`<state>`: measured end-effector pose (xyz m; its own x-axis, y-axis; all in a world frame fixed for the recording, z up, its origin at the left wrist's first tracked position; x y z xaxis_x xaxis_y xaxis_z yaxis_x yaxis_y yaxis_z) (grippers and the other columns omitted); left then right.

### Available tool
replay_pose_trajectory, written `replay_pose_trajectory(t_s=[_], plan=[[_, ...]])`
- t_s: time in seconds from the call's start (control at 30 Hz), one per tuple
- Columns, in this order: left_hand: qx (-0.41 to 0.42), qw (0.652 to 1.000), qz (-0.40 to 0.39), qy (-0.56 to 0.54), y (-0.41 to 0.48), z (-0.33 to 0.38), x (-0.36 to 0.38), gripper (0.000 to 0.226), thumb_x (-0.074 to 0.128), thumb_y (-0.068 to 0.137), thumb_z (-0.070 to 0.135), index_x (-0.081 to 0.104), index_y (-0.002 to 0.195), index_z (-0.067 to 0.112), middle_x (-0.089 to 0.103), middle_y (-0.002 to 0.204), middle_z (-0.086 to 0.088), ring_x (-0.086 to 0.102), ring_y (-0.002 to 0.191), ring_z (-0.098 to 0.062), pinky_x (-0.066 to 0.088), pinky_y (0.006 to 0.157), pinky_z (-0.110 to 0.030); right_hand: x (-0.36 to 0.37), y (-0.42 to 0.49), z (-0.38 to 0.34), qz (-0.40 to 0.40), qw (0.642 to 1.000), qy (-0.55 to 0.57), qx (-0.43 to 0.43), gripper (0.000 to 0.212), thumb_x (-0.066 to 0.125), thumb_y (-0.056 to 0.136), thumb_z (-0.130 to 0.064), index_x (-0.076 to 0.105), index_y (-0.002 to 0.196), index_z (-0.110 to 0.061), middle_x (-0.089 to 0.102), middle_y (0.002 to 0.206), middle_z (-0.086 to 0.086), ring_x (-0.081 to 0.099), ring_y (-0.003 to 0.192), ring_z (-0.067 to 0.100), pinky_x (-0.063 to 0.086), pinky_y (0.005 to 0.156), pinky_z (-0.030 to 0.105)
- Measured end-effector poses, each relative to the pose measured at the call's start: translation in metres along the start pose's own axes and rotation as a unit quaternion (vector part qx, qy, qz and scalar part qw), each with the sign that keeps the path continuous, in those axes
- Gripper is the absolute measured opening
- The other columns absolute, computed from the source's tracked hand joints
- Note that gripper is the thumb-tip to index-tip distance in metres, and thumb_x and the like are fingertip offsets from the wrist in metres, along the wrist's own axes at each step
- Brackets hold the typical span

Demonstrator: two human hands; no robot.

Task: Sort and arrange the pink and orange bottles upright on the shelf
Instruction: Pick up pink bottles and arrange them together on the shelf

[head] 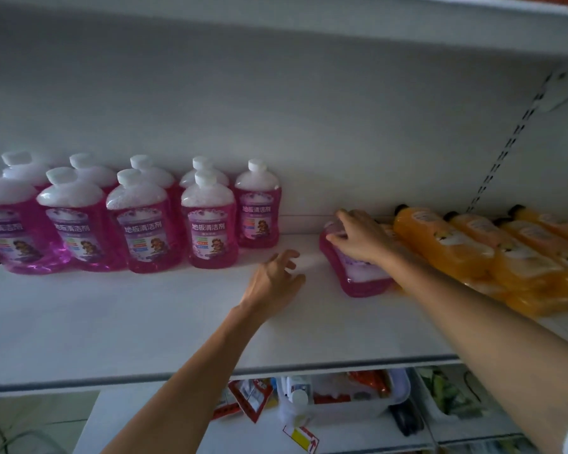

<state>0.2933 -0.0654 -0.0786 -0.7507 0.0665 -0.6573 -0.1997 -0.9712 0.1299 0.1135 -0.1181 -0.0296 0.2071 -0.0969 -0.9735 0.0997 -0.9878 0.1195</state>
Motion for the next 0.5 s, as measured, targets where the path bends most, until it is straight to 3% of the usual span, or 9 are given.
replay_pose_trajectory(t_s=[0.1, 0.17, 0.3, 0.4, 0.5], plan=[[0.017, 0.999, -0.008, 0.040, -0.002, -0.002, 0.007, 0.040, 0.059, 0.086, 0.034, 0.053, 0.123, 0.021, 0.060, 0.114, -0.001, 0.058, 0.097, -0.016, 0.046, 0.082, -0.026, 0.008, -0.009, 0.008, -0.020, 0.998, -0.003, 0.058, 0.053, 0.041, 0.093, -0.052, 0.050, 0.123, -0.010, 0.055, 0.128, 0.016, 0.050, 0.118, 0.034, 0.042, 0.090, 0.037], [-0.003, 1.000, -0.021, -0.014, -0.002, -0.004, 0.003, 0.045, 0.054, 0.087, 0.044, 0.051, 0.124, 0.020, 0.061, 0.117, -0.002, 0.058, 0.096, -0.015, 0.047, 0.083, -0.028, 0.009, -0.008, 0.000, -0.014, 0.997, -0.034, 0.061, 0.053, 0.041, 0.092, -0.052, 0.051, 0.122, -0.011, 0.055, 0.126, 0.018, 0.051, 0.116, 0.035, 0.043, 0.091, 0.039], [-0.045, 0.997, -0.064, -0.024, -0.001, 0.003, 0.002, 0.096, 0.026, 0.057, 0.082, 0.044, 0.130, 0.021, 0.056, 0.125, -0.002, 0.052, 0.111, -0.020, 0.041, 0.094, -0.036, 0.009, -0.004, -0.020, -0.023, 0.996, -0.057, 0.071, 0.059, 0.049, 0.082, -0.062, 0.058, 0.117, -0.016, 0.056, 0.123, 0.018, 0.049, 0.115, 0.037, 0.043, 0.092, 0.039], [-0.038, 0.996, -0.080, 0.030, -0.006, 0.005, 0.009, 0.110, 0.016, 0.047, 0.086, 0.038, 0.133, 0.022, 0.048, 0.131, -0.005, 0.042, 0.119, -0.024, 0.033, 0.098, -0.039, 0.014, 0.001, -0.027, -0.069, 0.993, -0.010, 0.091, 0.075, 0.055, 0.070, -0.075, 0.059, 0.116, -0.016, 0.057, 0.122, 0.013, 0.054, 0.111, 0.031, 0.047, 0.087, 0.036], [-0.035, 0.994, -0.084, 0.055, -0.011, 0.004, 0.012, 0.114, 0.018, 0.047, 0.086, 0.029, 0.141, 0.022, 0.043, 0.137, -0.005, 0.037, 0.124, -0.025, 0.030, 0.102, -0.040, 0.023, 0.001, -0.036, -0.075, 0.988, 0.085, 0.104, 0.078, 0.064, 0.065, -0.072, 0.053, 0.120, -0.018, 0.057, 0.125, 0.004, 0.057, 0.109, 0.025, 0.050, 0.086, 0.034]])
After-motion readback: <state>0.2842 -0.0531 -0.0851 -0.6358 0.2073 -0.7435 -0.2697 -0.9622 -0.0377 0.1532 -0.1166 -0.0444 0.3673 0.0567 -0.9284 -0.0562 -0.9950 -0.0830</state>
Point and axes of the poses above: each hand's wrist, its own y-axis towards the middle knuckle, its own x-axis out of the palm, z = x × y, the point moved 2 cm from there along y, towards the middle knuckle
